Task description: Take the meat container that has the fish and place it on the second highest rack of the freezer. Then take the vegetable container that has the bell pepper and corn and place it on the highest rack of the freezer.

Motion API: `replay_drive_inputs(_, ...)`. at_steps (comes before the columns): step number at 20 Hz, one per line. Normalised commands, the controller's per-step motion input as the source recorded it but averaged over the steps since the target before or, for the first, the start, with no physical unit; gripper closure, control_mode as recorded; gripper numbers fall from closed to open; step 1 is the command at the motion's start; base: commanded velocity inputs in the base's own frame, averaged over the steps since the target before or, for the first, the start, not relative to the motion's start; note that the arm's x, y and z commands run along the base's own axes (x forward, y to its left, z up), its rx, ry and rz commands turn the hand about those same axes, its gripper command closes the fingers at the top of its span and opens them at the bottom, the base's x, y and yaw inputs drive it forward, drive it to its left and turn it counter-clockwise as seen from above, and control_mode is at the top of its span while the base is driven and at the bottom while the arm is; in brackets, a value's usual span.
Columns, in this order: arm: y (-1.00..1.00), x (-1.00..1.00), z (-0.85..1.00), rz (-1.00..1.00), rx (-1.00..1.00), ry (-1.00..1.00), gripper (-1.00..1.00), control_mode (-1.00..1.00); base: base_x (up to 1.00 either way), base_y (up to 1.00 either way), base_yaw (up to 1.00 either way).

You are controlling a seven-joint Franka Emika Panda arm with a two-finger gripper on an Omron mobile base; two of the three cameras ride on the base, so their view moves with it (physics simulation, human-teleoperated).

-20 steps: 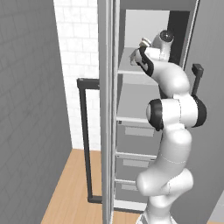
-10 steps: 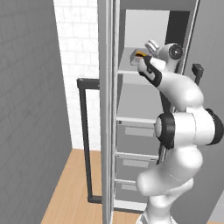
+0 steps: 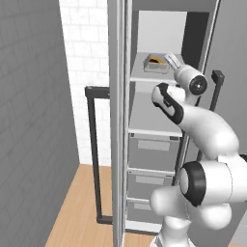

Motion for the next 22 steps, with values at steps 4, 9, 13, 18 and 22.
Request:
replay_drive_inputs(4, 0.0, -0.97, 0.39, -0.04, 0.0, 0.08, -1.0, -1.0, 0.0, 0.0, 0.0)
replay_drive_inputs(9, 0.03, -1.0, 0.32, 0.0, 0.0, 0.27, -1.0, -1.0, 0.0, 0.0, 0.0)
replay_drive_inputs(13, 0.0, -1.0, 0.24, 0.0, 0.0, 0.23, -1.0, -1.0, 0.0, 0.0, 0.0)
replay_drive_inputs(18, 0.0, -1.0, 0.19, 0.01, 0.0, 0.23, -1.0, -1.0, 0.0, 0.0, 0.0)
replay_drive_inputs(22, 0.33, -1.0, -0.07, 0.11, -0.01, 0.1, -1.0, -1.0, 0.0, 0.0, 0.0)
